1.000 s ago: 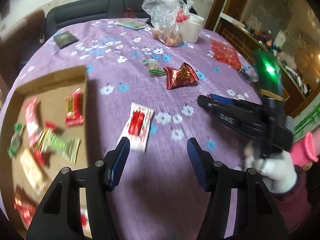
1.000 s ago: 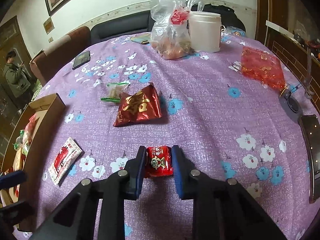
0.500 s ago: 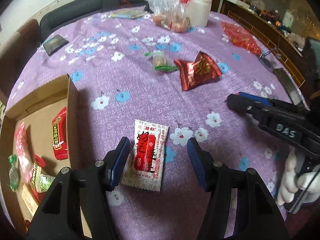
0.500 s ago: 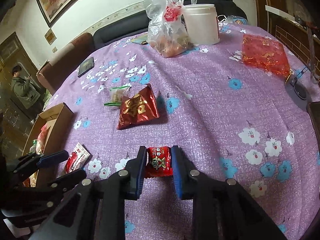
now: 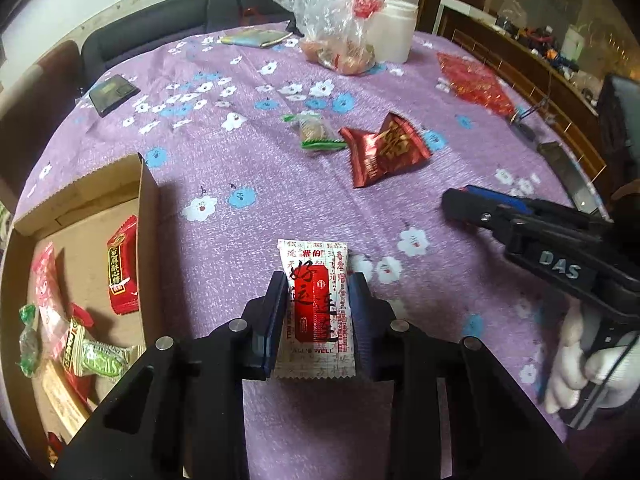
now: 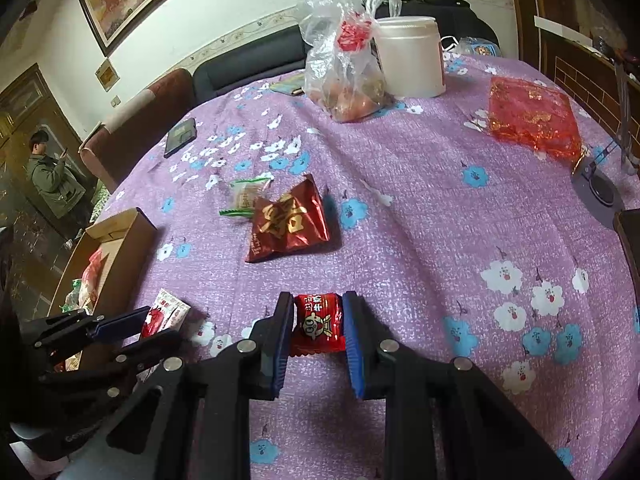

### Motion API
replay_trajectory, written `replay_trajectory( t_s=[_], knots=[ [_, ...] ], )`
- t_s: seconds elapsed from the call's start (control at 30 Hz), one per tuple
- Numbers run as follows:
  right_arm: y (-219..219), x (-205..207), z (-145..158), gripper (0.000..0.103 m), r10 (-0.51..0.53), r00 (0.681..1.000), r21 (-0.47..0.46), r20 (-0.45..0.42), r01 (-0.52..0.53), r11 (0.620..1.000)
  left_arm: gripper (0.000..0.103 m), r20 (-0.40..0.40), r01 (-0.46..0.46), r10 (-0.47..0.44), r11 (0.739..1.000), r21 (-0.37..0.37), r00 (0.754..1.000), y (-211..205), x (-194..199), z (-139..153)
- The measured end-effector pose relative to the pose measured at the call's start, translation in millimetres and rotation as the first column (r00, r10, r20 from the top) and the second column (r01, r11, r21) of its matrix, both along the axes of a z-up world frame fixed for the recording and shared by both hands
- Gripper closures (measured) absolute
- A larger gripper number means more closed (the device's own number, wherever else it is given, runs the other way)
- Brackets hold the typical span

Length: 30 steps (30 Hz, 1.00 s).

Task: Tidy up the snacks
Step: 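Grasp the white-red packet with the left tool while the right tool grasps a small red candy, then carry both snacks over the cardboard tray and open both tools to release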

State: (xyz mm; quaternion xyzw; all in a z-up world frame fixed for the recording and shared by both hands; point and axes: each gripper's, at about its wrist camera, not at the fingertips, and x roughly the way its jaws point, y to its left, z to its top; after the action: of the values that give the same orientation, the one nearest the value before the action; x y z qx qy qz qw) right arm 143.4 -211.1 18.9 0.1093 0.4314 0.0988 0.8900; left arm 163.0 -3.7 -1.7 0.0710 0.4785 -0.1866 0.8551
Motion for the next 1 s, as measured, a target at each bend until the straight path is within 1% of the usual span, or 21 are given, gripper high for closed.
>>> replay_trajectory(
  t_s=[0.1,0.3,0.4,0.6,0.7,0.83,0.93,1.0],
  knots=[
    [0,-3,4,0.076,0.002,1.000,0.014,0.023,-0.002,1.000,0.072,0.005,0.003,-0.003,0.999,-0.040,1.000,1,-7,8],
    [3,-13,22,0.076,0.013,0.994,0.043,0.107,-0.018,0.999,0.072,0.014,0.001,0.001,0.990,-0.139,1.000,9,-26,25],
    [5,-17,28,0.076,0.024,0.990,0.062,0.136,-0.033,0.998,0.072,0.016,-0.007,0.010,0.983,-0.186,1.000,17,-34,33],
    [15,-24,35,0.076,0.050,0.984,0.054,0.171,-0.060,0.997,0.072,0.030,-0.049,0.059,0.962,-0.270,0.998,42,-53,48],
    [20,-25,34,0.076,0.066,0.983,0.053,0.172,-0.076,0.996,0.072,0.040,-0.083,0.098,0.955,-0.285,0.994,58,-65,52],
    [29,-29,33,0.076,0.095,0.980,0.046,0.173,-0.104,0.993,0.072,0.047,-0.137,0.156,0.949,-0.284,0.987,85,-78,51],
    [39,-33,33,0.076,0.124,0.976,0.040,0.179,-0.133,0.990,0.072,0.049,-0.186,0.207,0.942,-0.278,0.977,107,-86,49],
    [48,-38,34,0.076,0.153,0.971,0.036,0.186,-0.162,0.986,0.072,0.045,-0.222,0.245,0.933,-0.283,0.969,126,-90,47]
  ],
)
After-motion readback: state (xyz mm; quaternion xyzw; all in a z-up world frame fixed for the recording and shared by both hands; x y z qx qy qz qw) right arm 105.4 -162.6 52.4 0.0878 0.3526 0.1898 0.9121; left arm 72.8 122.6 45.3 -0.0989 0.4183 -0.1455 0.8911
